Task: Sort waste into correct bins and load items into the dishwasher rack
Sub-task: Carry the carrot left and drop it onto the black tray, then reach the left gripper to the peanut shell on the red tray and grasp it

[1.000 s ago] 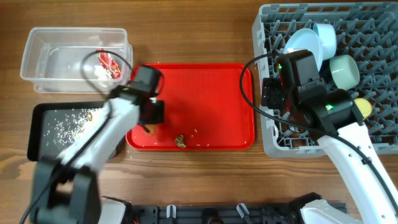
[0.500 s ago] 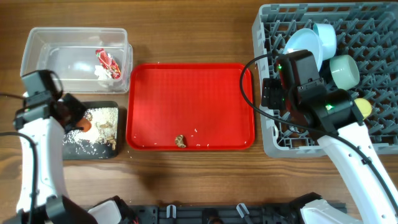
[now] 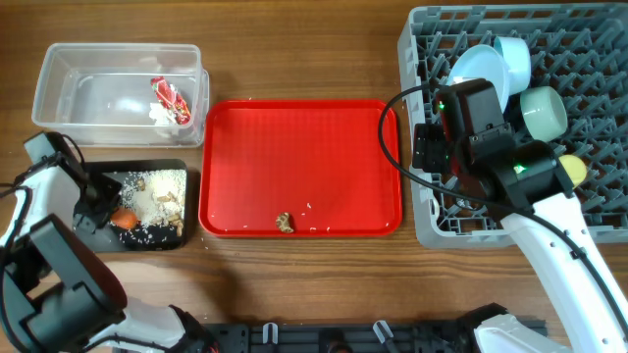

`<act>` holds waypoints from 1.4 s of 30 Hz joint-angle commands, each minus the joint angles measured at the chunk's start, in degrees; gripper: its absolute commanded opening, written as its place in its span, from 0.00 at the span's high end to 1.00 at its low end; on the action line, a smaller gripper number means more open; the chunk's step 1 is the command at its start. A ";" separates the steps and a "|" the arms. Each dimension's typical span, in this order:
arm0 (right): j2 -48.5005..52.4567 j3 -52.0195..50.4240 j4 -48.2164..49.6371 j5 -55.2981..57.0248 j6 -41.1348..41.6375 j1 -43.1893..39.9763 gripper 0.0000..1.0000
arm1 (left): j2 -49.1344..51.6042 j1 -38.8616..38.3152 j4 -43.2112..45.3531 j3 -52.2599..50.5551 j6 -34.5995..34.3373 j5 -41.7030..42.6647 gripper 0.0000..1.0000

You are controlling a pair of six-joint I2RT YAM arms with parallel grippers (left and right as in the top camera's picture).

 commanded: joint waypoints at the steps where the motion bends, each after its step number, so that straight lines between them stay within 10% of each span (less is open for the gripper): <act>1: -0.33 -0.15 -0.09 -0.26 0.39 -0.07 0.19 | 0.46 0.28 0.20 -0.44 -0.74 0.09 0.71; 6: -0.33 -0.15 -0.46 0.17 -0.63 -0.07 0.19 | 0.11 0.28 -0.35 -0.42 -0.68 0.81 0.46; 13: -0.31 -0.15 -0.39 0.11 0.00 -0.07 0.18 | -12.24 -3.21 -2.45 0.66 -0.22 6.19 0.39; 26: -0.31 -0.15 -0.90 0.13 -0.02 -0.07 0.18 | -15.21 -48.92 -6.08 -2.89 -0.26 12.92 0.29; 36: -0.31 -0.15 -0.94 0.13 -0.02 -0.07 0.18 | 0.00 -65.68 -3.08 -4.02 -2.29 12.96 0.32; 42: -0.31 -0.15 -1.03 0.11 0.00 -0.07 0.18 | 0.94 -66.20 -3.08 -4.02 -2.25 12.28 0.55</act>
